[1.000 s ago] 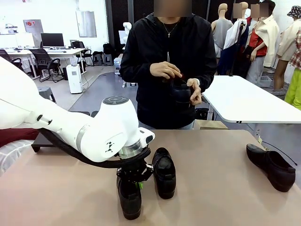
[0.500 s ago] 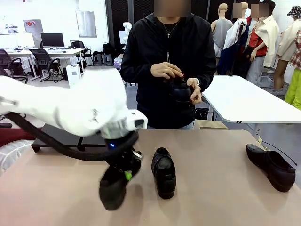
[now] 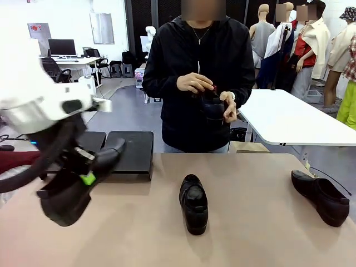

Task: Organize the shoes by placing them on the stand.
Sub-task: Place the Shoe from the middle of the table onto the Shoes Stand.

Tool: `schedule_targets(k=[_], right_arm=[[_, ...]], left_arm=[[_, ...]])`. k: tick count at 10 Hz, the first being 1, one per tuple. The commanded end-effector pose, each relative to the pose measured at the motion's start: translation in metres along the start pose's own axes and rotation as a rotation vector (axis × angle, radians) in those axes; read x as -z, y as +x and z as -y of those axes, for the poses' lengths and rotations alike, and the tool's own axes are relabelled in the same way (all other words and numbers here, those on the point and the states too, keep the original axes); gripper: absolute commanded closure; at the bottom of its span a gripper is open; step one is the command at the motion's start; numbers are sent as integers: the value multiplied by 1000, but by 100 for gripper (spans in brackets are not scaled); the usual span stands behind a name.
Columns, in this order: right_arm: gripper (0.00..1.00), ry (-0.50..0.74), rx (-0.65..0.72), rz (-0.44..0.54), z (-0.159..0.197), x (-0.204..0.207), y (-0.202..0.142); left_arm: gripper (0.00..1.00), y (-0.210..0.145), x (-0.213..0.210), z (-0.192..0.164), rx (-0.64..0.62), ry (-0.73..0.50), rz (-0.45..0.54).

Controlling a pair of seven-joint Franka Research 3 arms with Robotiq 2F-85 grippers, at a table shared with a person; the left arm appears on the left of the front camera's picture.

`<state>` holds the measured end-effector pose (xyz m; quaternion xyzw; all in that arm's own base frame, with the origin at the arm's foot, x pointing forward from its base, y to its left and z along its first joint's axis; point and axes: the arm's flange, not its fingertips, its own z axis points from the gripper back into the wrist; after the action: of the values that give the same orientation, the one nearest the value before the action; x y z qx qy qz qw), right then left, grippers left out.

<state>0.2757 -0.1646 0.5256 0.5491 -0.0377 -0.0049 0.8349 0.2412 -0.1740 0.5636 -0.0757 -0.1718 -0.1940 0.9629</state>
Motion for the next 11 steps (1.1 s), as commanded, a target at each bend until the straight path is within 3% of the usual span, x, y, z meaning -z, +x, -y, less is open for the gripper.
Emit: schedule_targets(k=[1,5,7,8,10,11], right_arm=[[0,9,14,0,-5,-1,-1],[0,9,14,0,-5,-1,-1],[0,9,14,0,-5,-1,-1],[0,9,14,0,-5,-1,-1],[0,9,14,0,-5,-1,-1],[0,9,14,0,-5,-1,-1]], left_arm=[[100,11,11,23,72,3,-46],[100,0,13,15,45,19,-39],[100,70,28,-18,-83,30,-186],[100,119,42,-36,-144,58,-202],[100,212,79,-80,-154,20,-111],[100,242,97,-95,-160,11,-66]])
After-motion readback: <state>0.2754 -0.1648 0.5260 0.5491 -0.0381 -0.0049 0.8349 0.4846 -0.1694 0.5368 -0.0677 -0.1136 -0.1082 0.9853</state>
